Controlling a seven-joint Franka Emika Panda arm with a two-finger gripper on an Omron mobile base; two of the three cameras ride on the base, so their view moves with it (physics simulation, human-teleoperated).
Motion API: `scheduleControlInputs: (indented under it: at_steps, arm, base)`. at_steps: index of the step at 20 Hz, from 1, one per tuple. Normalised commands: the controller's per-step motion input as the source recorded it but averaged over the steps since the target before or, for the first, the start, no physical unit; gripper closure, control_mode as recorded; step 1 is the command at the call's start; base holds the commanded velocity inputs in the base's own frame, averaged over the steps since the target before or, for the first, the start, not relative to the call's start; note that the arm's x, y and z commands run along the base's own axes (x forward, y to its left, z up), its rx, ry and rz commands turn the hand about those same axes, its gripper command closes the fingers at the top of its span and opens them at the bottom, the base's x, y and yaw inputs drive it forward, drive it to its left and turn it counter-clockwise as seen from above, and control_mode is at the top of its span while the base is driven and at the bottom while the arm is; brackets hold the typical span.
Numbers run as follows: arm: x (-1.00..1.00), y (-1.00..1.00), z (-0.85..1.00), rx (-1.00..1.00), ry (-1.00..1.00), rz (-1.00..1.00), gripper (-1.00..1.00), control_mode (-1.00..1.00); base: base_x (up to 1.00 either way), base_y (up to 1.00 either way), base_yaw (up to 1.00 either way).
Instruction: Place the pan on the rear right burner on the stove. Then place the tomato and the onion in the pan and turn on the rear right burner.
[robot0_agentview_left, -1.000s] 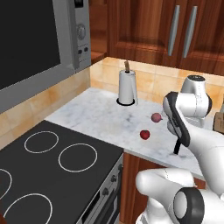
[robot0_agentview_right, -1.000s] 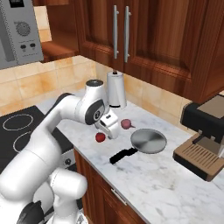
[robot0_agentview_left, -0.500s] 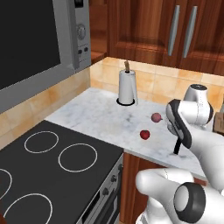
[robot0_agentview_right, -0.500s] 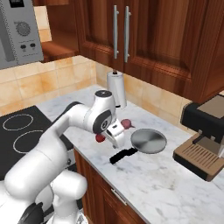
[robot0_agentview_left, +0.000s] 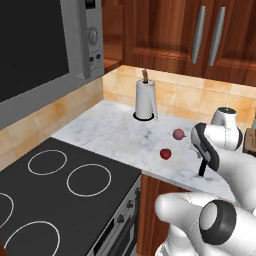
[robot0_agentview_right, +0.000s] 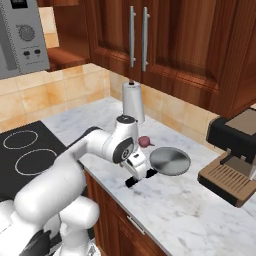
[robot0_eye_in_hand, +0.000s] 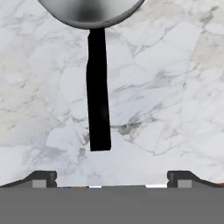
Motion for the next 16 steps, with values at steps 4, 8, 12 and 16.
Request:
scheduleControlInputs:
  at_steps: [4,8,12,16]
  arm:
    - [0.15,-0.08,-0.28,0.02,0.01,0.00,-1.00,-1.00]
    - [0.29,-0.03,-0.18,0.00,0.04,0.00,-1.00,-1.00]
    - [0.31,-0.02,-0.19,0.00,0.06,0.00,-1.00,-1.00]
    - [0.19,-0.06,-0.20,0.00,0.07,0.00,-1.00,-1.00]
  base:
    - [0.00,0.00,0.00]
    - [0.00,0.00,0.00]
    - [0.00,0.00,0.00]
    - [0.00,0.00,0.00]
